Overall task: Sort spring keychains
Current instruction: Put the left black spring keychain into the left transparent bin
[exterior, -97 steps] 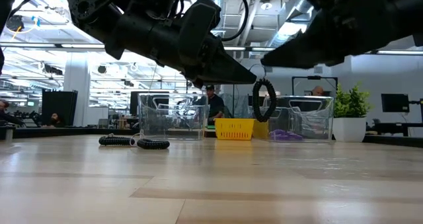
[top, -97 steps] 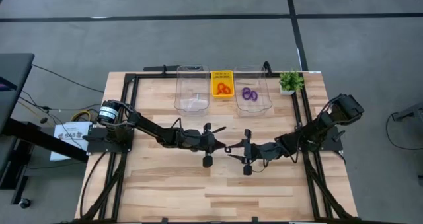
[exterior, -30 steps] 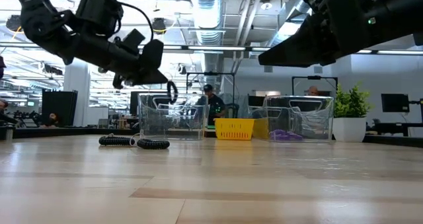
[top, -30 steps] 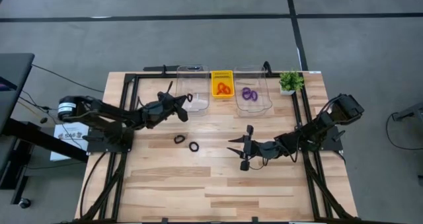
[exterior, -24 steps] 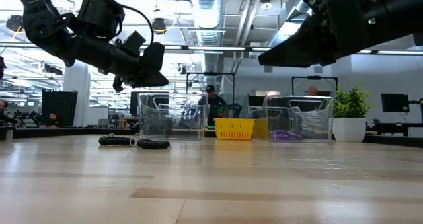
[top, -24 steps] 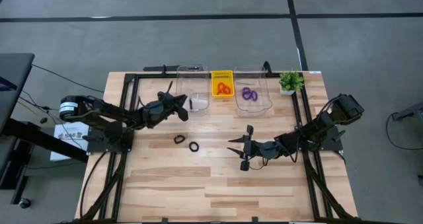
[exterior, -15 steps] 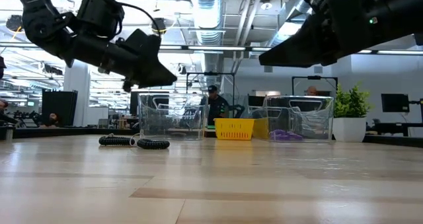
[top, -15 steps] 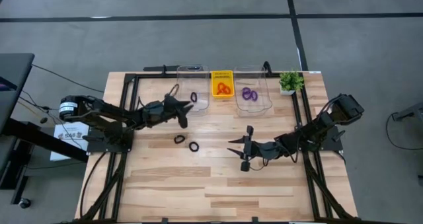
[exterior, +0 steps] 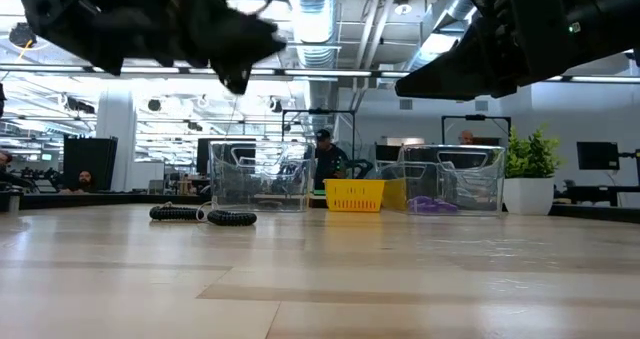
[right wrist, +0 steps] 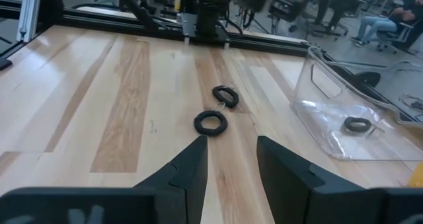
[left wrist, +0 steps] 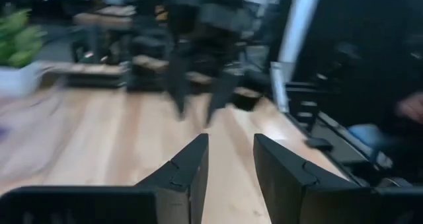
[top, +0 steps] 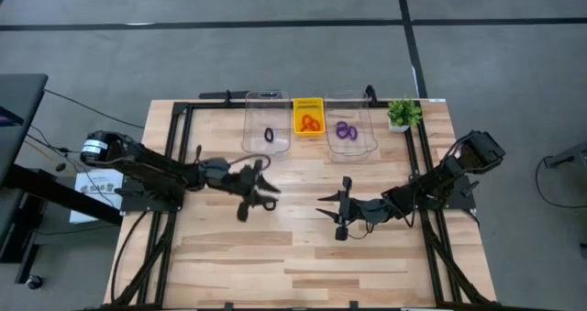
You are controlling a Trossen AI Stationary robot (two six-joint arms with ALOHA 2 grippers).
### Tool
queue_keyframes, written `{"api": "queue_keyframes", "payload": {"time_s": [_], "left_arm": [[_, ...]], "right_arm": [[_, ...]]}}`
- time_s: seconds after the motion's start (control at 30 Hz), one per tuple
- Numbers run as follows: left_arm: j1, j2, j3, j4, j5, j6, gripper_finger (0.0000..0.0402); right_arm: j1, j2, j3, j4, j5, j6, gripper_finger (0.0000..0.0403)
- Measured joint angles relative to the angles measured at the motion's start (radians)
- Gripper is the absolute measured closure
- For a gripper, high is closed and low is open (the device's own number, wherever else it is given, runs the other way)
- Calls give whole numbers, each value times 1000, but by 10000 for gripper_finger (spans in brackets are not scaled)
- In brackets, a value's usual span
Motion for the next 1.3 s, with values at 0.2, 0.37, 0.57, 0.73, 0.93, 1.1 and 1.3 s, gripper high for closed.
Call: {"api": "queue_keyframes", "payload": {"time_s": [0.2, 0.37, 0.57, 0.73, 0.93, 1.1, 1.3], "left_arm": [[-83, 0, 20, -1, -12, 121, 286], [-74, 0, 20, -4, -63, 121, 286], [-71, -1, 21, -263, -182, 27, 286], [-82, 0, 21, -401, -221, -94, 293], [-174, 0, 19, -499, -238, -142, 304], [-197, 0, 19, -588, -399, -154, 304], [-181, 0, 17, -767, -457, -174, 304]], "right_arm": [[0, 0, 0, 0, 0, 0, 282], [0, 0, 0, -1, 0, 0, 282], [0, 0, 0, -9, 0, 0, 282], [0, 0, 0, -14, 0, 0, 282], [0, 0, 0, -15, 0, 0, 282], [0, 0, 0, -15, 0, 0, 282], [0, 0, 0, -15, -40, 1, 282]]}}
